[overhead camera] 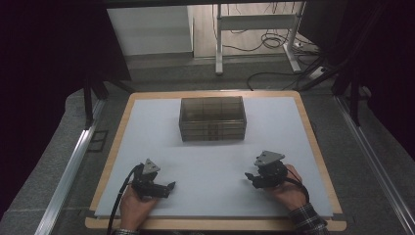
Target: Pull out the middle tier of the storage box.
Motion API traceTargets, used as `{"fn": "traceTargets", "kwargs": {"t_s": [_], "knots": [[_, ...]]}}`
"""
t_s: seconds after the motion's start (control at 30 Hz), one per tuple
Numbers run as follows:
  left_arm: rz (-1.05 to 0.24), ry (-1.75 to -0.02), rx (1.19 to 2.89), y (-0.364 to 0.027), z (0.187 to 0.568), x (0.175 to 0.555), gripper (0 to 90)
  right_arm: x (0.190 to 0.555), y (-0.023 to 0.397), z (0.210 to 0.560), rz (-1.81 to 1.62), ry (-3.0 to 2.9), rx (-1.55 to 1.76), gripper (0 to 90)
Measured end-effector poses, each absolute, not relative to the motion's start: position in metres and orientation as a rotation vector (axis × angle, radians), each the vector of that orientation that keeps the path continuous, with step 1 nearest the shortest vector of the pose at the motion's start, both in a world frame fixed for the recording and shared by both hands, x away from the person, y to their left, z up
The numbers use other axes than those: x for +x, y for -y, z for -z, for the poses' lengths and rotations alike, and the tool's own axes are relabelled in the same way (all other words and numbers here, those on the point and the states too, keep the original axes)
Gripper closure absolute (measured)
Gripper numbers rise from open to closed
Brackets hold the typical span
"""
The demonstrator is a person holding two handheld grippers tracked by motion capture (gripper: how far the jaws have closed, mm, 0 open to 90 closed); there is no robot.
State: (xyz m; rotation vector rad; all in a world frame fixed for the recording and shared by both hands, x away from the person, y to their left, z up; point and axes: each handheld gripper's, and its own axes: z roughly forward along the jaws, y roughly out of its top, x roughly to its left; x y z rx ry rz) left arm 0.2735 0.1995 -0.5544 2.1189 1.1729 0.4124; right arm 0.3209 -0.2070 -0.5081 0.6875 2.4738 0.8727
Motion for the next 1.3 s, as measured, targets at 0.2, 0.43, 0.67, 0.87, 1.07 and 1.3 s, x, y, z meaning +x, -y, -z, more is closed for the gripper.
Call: {"fn": "traceTargets", "kwargs": {"t_s": [0.2,0.43,0.67,0.87,1.07,1.3], "knots": [[-0.413,-1.173,2.119,-0.200,0.554,0.273,0.0,0.323,0.197,0.505,-0.862,-2.460,0.631,33.4],[-0.413,-1.173,2.119,-0.200,0.554,0.273,0.0,0.326,0.185,0.504,-0.852,-2.437,0.547,34.4],[-0.413,-1.173,2.119,-0.200,0.554,0.273,0.0,0.328,0.170,0.505,-0.794,-2.404,0.477,34.4],[-0.413,-1.173,2.118,-0.200,0.554,0.273,0.0,0.330,0.161,0.507,-0.748,-2.378,0.424,34.4],[-0.413,-1.173,2.118,-0.200,0.554,0.273,0.0,0.331,0.152,0.510,-0.671,-2.324,0.349,35.7],[-0.413,-1.172,2.119,-0.200,0.554,0.273,0.0,0.330,0.142,0.512,-0.576,-2.253,0.251,38.8]]}}
